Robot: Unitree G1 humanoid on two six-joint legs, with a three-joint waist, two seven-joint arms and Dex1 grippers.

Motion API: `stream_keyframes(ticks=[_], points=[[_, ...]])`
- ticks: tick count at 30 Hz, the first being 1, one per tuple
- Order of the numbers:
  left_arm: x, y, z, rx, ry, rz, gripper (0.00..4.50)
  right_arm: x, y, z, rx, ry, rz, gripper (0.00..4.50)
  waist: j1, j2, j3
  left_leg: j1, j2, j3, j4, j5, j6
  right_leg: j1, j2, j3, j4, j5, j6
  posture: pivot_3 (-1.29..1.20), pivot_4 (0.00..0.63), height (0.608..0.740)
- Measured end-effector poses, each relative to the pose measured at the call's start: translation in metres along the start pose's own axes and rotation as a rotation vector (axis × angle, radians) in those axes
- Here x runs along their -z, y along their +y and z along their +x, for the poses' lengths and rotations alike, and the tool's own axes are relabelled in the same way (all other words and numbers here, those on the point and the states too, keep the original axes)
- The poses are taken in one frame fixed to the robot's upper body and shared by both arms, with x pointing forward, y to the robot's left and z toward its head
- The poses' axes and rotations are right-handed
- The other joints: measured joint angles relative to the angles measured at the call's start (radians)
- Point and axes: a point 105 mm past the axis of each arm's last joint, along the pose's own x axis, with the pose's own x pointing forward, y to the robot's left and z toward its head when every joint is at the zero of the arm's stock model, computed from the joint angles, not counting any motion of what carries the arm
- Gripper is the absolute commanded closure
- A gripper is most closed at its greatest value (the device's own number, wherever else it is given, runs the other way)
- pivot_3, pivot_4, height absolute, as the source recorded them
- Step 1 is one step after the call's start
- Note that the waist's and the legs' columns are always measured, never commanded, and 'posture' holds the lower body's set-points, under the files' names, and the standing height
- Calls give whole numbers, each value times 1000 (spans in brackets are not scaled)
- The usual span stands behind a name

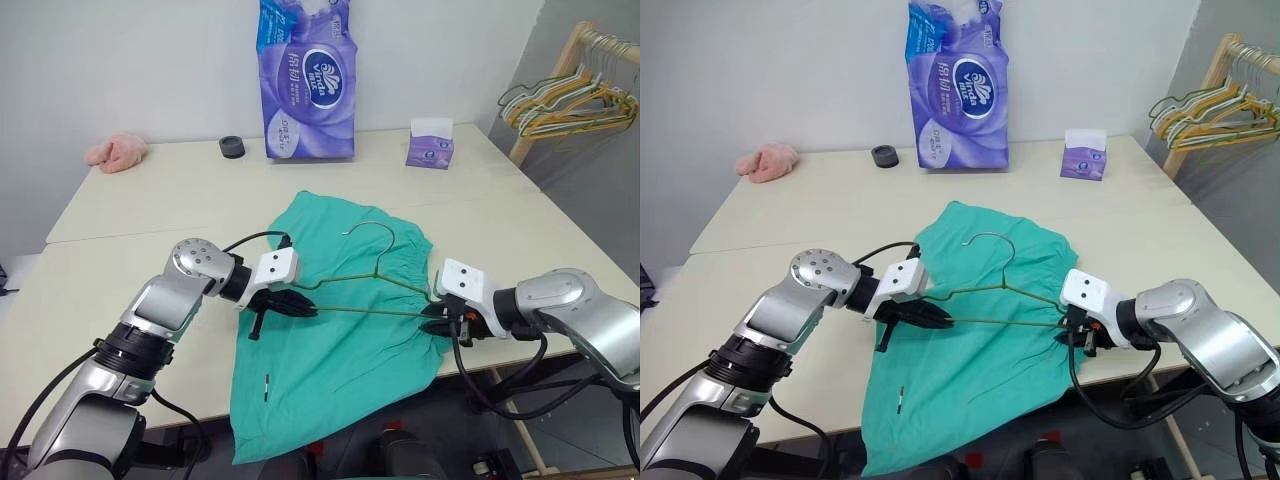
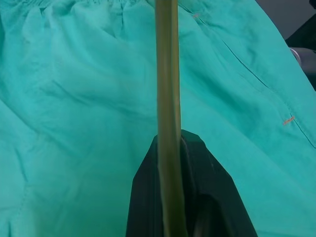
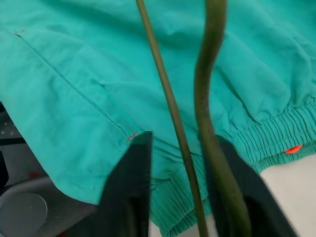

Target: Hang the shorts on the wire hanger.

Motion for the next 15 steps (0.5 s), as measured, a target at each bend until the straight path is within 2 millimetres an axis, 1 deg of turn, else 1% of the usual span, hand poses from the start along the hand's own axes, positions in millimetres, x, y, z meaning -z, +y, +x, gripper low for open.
stream_keyframes(ticks=[1, 3, 9, 11, 12, 15], points=[[0, 0, 0, -2, 1, 2, 4500, 0, 1, 0, -6, 2, 0, 4479, 0, 0, 0, 0, 0, 0, 0, 0, 0, 0, 0, 0, 0, 0, 0, -123, 64, 740], [1, 0, -1, -5, 14, 5, 4500, 1, 7, 2, -43, 9, -9, 4479, 0, 0, 0, 0, 0, 0, 0, 0, 0, 0, 0, 0, 0, 0, 0, -125, 60, 740], [0, 3, 3, -13, -2, -4, 4500, 3, 6, 0, -38, 21, -5, 4479, 1, 0, 0, 0, 0, 0, 0, 0, 0, 0, 0, 0, 0, 0, 0, -125, 54, 740], [0, 5, 6, -24, -14, -19, 3968, 4, 5, 0, -33, 27, 0, 4500, 1, 0, 0, 0, 0, 0, 0, 0, 0, 0, 0, 0, 0, 0, 0, -125, 54, 740], [-1, 7, 7, -32, -27, -30, 3780, 5, 6, 0, -37, 27, 3, 4500, 1, 0, 0, 0, 0, 0, 0, 0, 0, 0, 0, 0, 0, 0, 0, -125, 54, 740], [-13, 10, 8, -42, -99, -45, 2920, 8, 10, 2, -54, 26, 19, 4500, 1, 0, 0, 0, 0, 0, 0, 0, 0, 0, 0, 0, 0, 0, 0, -132, 54, 740]])
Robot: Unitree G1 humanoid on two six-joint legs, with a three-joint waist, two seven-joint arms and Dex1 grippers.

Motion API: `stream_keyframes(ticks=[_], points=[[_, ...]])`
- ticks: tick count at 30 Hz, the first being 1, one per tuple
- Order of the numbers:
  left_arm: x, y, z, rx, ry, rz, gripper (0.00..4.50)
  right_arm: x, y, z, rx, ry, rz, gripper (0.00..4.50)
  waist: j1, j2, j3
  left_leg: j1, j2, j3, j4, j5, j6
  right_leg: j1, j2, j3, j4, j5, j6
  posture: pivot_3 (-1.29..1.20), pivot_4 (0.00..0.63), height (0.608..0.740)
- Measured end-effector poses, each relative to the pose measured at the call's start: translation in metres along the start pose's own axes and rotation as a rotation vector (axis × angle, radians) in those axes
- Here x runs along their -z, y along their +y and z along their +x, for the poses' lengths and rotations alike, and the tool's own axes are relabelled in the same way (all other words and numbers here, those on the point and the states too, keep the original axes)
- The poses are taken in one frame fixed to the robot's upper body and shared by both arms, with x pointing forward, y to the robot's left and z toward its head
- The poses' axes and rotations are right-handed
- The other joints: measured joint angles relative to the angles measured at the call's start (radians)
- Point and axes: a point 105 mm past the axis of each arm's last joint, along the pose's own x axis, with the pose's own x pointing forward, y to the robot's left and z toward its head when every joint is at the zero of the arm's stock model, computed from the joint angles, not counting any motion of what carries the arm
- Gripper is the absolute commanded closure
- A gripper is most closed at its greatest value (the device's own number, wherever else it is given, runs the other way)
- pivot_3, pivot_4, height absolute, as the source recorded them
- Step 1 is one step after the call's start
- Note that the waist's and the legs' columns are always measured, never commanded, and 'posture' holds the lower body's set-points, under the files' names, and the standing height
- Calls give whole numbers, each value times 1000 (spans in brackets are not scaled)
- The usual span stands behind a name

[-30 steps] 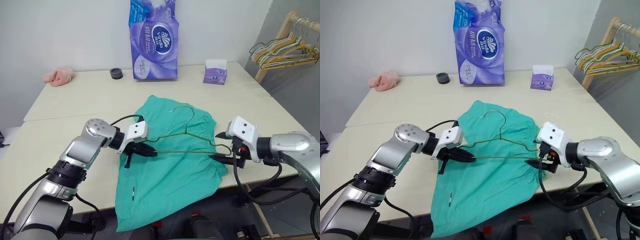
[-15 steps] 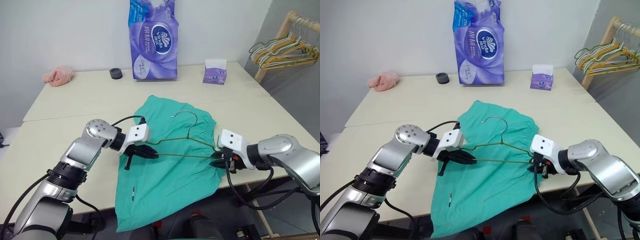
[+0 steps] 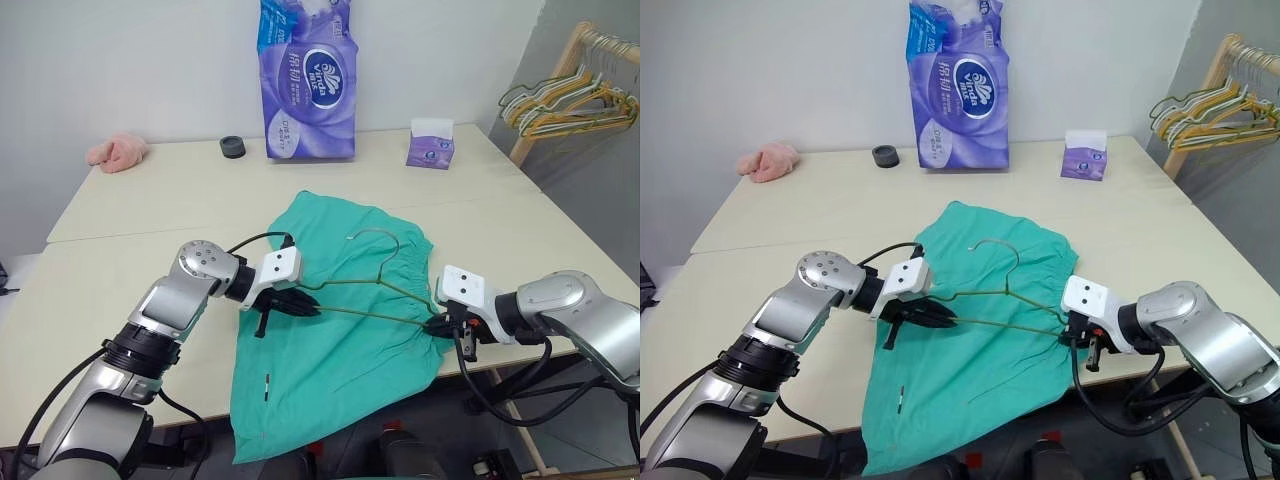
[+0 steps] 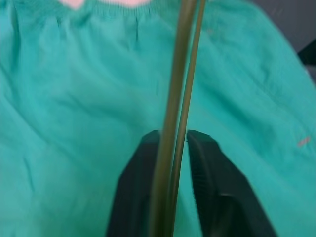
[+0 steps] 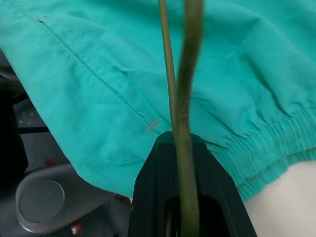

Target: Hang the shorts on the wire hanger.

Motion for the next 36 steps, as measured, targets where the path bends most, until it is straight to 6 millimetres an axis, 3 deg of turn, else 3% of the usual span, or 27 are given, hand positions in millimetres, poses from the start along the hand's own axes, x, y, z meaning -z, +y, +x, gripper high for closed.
stream_keyframes(ticks=[3, 8, 13, 17, 21, 25, 31, 36], points=[[-10, 4, 1, -24, -80, -28, 2000, 2, 1, 0, 2, 0, 10, 4500, 0, 0, 0, 0, 0, 0, 0, 0, 0, 0, 0, 0, 0, 0, 0, -132, 54, 740], [-23, 24, -24, -159, -239, -138, 2000, 9, -3, -6, 53, -15, 65, 4500, -1, 0, 0, 0, 0, 0, 0, 0, 0, 0, 0, 0, 0, 0, 0, -140, 56, 740], [-14, 45, -48, -299, -259, -203, 2000, 25, 0, -12, 94, -11, 161, 4500, 0, 0, 0, 0, 0, 0, 0, 0, -1, 0, 0, 0, 0, 1, -1, -145, 55, 740], [-12, 66, -78, -444, -286, -229, 2000, 42, -7, -31, 191, -19, 285, 4500, 2, 0, 0, 0, 0, 0, 1, 0, -1, 0, 0, 0, 0, 1, 0, -144, 55, 740], [4, 32, -68, -272, -246, -309, 2000, 83, -16, -60, 359, -11, 504, 4500, 3, 0, -1, 0, 0, 0, 1, -2, 0, 1, -1, 1, -1, 1, 1, -152, 61, 740], [10, 10, -52, -146, -220, -343, 2000, 106, -12, -68, 435, -8, 624, 4500, 2, 0, -1, 0, 0, 0, 0, -2, 0, 1, 0, 1, 0, 1, 1, -152, 61, 740], [0, 12, -46, -161, -244, -289, 2000, 139, 8, -68, 489, 21, 786, 4500, 5, 1, -1, 1, 0, 1, 1, -2, 0, 3, 0, 2, 0, -2, 6, -162, 64, 740], [-20, 27, -40, -225, -281, -186, 2000, 137, 5, -65, 513, 10, 792, 4500, 1, 1, -1, 1, 0, 1, 1, -2, 0, 3, 0, 2, -1, -2, 6, -161, 62, 740]])
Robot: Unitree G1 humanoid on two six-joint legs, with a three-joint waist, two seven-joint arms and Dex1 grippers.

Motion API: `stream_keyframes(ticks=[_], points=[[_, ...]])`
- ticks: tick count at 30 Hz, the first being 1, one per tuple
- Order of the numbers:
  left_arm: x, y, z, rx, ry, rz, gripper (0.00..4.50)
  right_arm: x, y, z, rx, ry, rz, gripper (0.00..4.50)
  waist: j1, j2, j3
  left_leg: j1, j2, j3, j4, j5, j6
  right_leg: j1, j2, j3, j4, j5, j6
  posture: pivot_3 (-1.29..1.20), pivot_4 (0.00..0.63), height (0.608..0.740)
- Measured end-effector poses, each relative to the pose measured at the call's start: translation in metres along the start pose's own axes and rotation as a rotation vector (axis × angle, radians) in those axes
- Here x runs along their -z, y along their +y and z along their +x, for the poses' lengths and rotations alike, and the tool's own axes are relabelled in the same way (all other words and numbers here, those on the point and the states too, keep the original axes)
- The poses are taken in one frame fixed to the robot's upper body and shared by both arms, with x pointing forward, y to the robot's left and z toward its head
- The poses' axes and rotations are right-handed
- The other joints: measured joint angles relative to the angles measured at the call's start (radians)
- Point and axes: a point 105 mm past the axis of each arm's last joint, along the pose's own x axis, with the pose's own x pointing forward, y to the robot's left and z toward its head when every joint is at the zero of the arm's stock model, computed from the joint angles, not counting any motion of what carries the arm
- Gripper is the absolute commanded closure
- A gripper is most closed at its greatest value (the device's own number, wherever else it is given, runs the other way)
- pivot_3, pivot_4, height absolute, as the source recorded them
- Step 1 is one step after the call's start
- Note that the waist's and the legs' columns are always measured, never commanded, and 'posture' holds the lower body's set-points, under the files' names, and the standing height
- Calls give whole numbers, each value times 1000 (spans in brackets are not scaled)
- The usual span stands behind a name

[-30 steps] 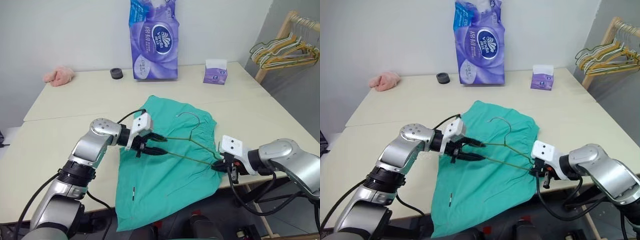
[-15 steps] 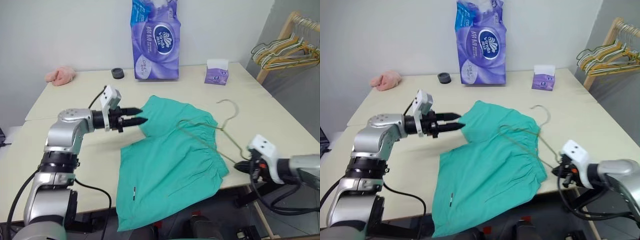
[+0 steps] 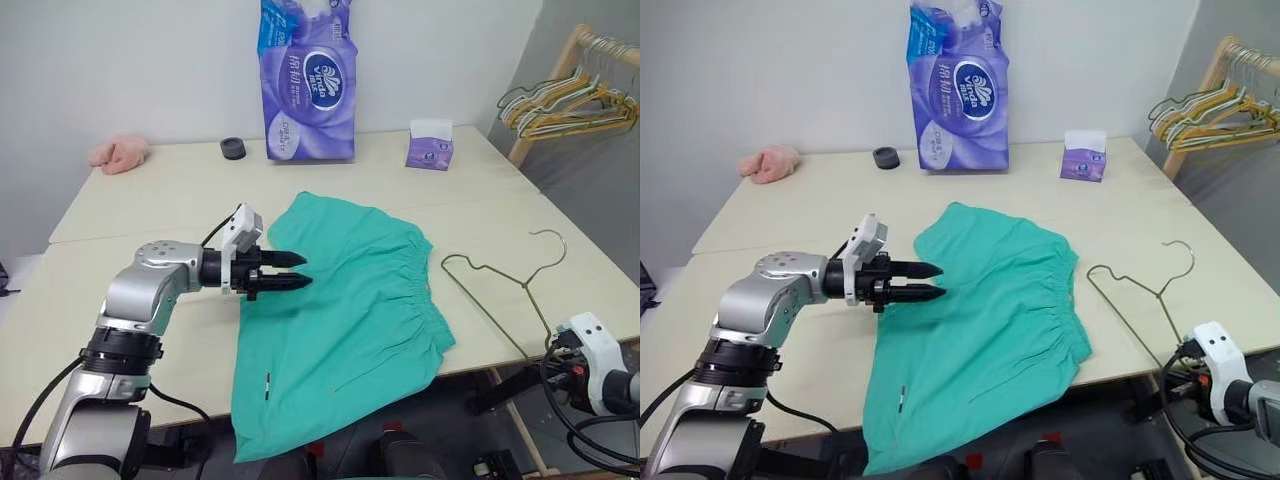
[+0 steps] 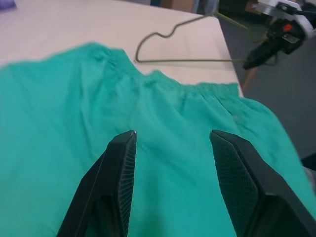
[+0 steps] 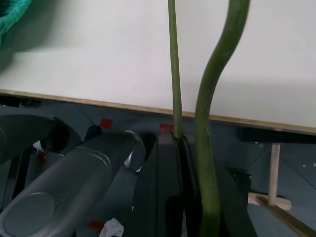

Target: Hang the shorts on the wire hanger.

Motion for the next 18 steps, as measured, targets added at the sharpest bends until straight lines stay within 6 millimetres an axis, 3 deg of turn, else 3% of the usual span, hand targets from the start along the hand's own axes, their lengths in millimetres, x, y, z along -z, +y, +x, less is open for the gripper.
stream_keyframes(ticks=[9, 18], points=[[-5, 8, 2, -64, -15, 100, 2000, -14, 12, 5, -42, -35, -27, 4500, -2, 1, 0, 0, 0, 0, 0, 0, 0, 0, 0, 0, 0, 0, 0, -150, 60, 740], [2, 25, 3, -176, -17, 232, 2000, -14, 17, 10, -74, -3, -37, 4500, 0, 1, 0, 0, 0, 0, 0, 0, 0, 0, 0, 0, 0, 1, -1, -148, 57, 740]])
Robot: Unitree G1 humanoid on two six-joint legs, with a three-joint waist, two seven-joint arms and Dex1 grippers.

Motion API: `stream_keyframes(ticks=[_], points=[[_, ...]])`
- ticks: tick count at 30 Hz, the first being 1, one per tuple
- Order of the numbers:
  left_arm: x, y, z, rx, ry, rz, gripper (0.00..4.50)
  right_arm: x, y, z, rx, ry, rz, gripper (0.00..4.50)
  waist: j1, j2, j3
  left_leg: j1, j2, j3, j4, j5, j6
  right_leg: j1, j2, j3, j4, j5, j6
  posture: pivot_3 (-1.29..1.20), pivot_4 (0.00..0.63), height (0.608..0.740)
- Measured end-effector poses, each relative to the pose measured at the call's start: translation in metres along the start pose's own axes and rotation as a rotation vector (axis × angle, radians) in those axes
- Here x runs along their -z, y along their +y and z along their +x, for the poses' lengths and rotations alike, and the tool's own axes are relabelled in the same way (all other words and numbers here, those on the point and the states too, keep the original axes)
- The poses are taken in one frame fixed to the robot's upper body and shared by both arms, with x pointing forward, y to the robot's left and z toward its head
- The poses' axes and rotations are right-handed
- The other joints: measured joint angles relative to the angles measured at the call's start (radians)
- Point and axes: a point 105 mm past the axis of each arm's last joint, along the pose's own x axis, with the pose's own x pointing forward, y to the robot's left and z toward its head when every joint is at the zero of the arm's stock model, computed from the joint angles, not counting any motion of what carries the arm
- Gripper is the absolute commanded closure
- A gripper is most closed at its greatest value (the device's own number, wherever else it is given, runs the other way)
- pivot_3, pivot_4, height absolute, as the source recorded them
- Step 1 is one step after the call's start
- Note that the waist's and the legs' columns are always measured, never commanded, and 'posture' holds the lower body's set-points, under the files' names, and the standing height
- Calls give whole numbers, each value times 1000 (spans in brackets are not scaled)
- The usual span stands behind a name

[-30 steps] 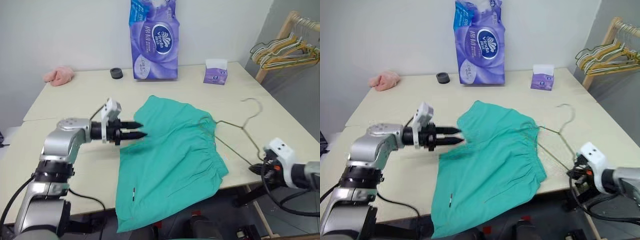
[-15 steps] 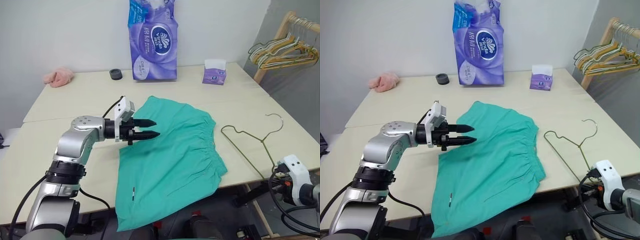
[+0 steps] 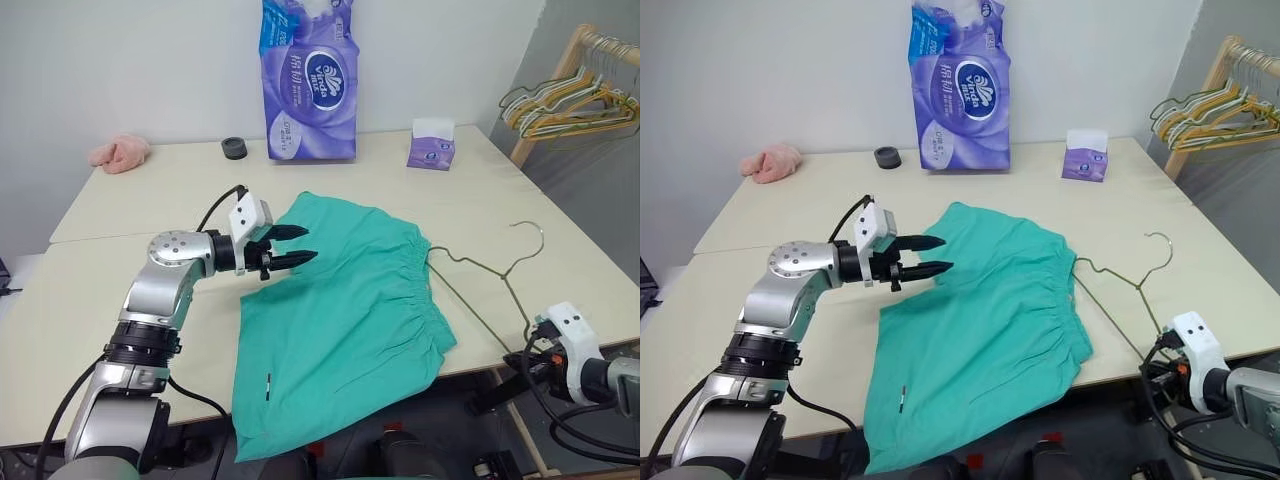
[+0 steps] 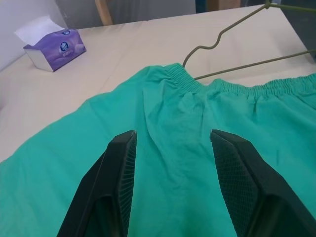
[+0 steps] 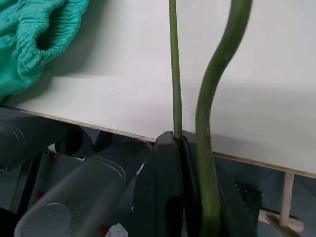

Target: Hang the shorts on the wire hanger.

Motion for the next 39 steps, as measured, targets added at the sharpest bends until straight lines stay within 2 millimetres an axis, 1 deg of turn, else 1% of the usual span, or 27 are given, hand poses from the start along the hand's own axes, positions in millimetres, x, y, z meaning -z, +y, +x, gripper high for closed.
stream_keyframes(ticks=[4, 8, 10, 13, 16, 19, 21, 24, 27, 31, 35, 37, 39], points=[[1, 3, 0, -19, -4, 5, 2000, -4, 1, 0, -17, -7, 3, 4500, -1, 0, 0, 0, 0, 0, 0, 0, 0, 0, 0, 0, 0, 0, 0, -150, 57, 740], [1, 9, 2, -45, -10, 4, 2000, -21, 9, 1, -83, -52, -10, 4500, -2, 0, 0, 0, 0, 0, 0, 0, 0, 0, 0, 0, 0, 0, 0, -153, 57, 740], [-2, 11, 4, -47, -21, 7, 2000, -25, 8, 1, -89, -51, -22, 4500, -2, 0, 0, 0, 0, 0, 0, 0, 0, 0, 0, 0, 0, 2, -3, -153, 57, 740], [-3, 15, 3, -59, -23, 16, 2000, -32, 8, 8, -123, -36, -27, 4500, -3, 0, 0, 0, 0, 0, 0, 0, 0, 0, 0, 0, 0, 2, -3, -153, 57, 740], [-3, 16, 4, -68, -21, 19, 2000, -32, 9, 15, -145, 6, -44, 4500, -3, 0, 0, 0, 0, 0, 0, 0, 0, 0, 0, 0, 0, 2, -4, -146, 56, 740], [-3, 17, 3, -77, -22, 26, 2000, -24, 7, 20, -148, 66, -65, 4500, -2, 0, 0, 0, 0, 0, 0, 0, 0, 0, 0, 0, 0, 2, -4, -140, 56, 740], [-3, 17, 3, -80, -23, 29, 2000, -22, 6, 21, -155, 89, -89, 4500, -1, 0, 0, 0, 0, 0, 0, 0, 0, 0, 0, 0, 0, 2, -3, -133, 58, 740], [-3, 18, 3, -84, -23, 32, 2000, -33, 9, 23, -179, 69, -115, 4500, -2, 0, 0, 0, 0, 0, 0, 0, 0, 0, 0, 0, 0, 2, -3, -128, 58, 740], [-3, 18, 3, -90, -23, 33, 2000, -47, 10, 30, -196, 37, -106, 4500, -4, 0, 0, 0, 0, 0, 0, 0, 0, 0, 0, 0, 0, 2, -4, -126, 60, 740], [-3, 19, 3, -98, -24, 32, 2000, -56, 13, 47, -223, 31, -77, 4500, -2, 0, 0, 0, 0, 0, 0, 0, 0, 0, 0, 0, 0, 3, -4, -121, 60, 740], [-4, 20, 2, -104, -28, 30, 2000, -59, 12, 57, -228, 52, -77, 4500, -2, 0, 0, -1, 0, -1, 0, 0, 0, -1, 0, -1, 0, 3, -4, -117, 60, 740], [-4, 20, 2, -104, -30, 29, 2000, -66, 12, 61, -223, 34, -88, 4500, -2, 0, 0, 0, 0, 0, 0, 0, 0, -1, -1, 0, 0, 3, -4, -114, 59, 740], [-5, 20, 3, -103, -33, 25, 2000, -78, 11, 61, -214, -1, -110, 4500, -2, 0, 0, 0, 0, 0, 0, 0, 0, -1, -1, 0, 0, 3, -4, -114, 59, 740]])
